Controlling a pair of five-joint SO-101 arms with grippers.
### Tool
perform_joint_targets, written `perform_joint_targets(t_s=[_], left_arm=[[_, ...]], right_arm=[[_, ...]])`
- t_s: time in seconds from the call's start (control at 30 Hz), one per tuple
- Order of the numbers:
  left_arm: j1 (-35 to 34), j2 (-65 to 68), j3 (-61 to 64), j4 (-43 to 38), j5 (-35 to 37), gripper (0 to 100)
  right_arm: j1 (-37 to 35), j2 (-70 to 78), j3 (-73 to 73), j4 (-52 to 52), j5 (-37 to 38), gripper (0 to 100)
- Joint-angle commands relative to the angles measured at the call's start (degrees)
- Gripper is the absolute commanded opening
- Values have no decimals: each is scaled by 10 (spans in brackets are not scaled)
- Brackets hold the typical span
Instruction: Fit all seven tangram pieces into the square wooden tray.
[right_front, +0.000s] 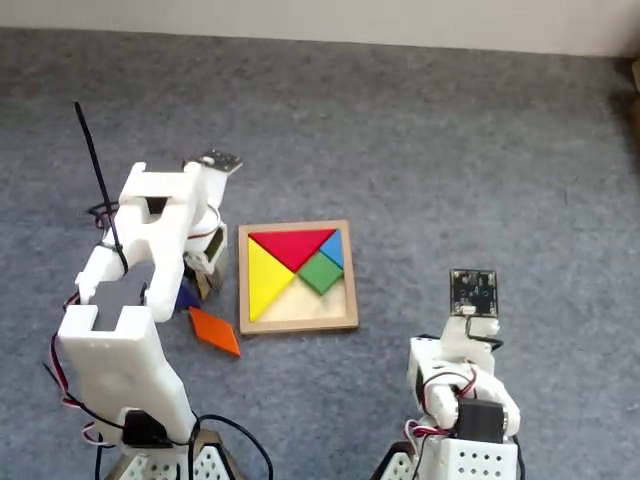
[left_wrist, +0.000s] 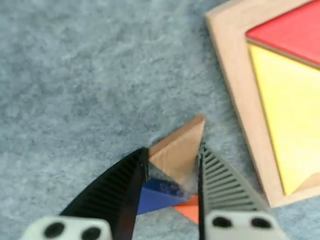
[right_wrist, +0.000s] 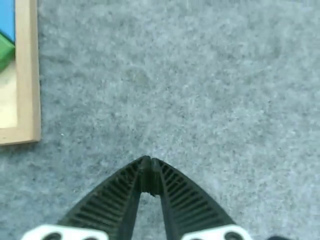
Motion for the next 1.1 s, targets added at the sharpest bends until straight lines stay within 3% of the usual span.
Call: perform_joint_targets(t_s=[0.0,0.27,0.63,1.07], left_arm=[[28,-5,-10,-14,2,119],[50,-64,-8,-9,-2,119],[138,-198,-9,99,-185,123],[281,-196,-7,102,-302,123]], right_arm=[[7,-7,38,-13,2,5],[7,-7,38,-13,2,5],[7,-7,38,-13,3,5],[7,-7,38,-13,3,5]])
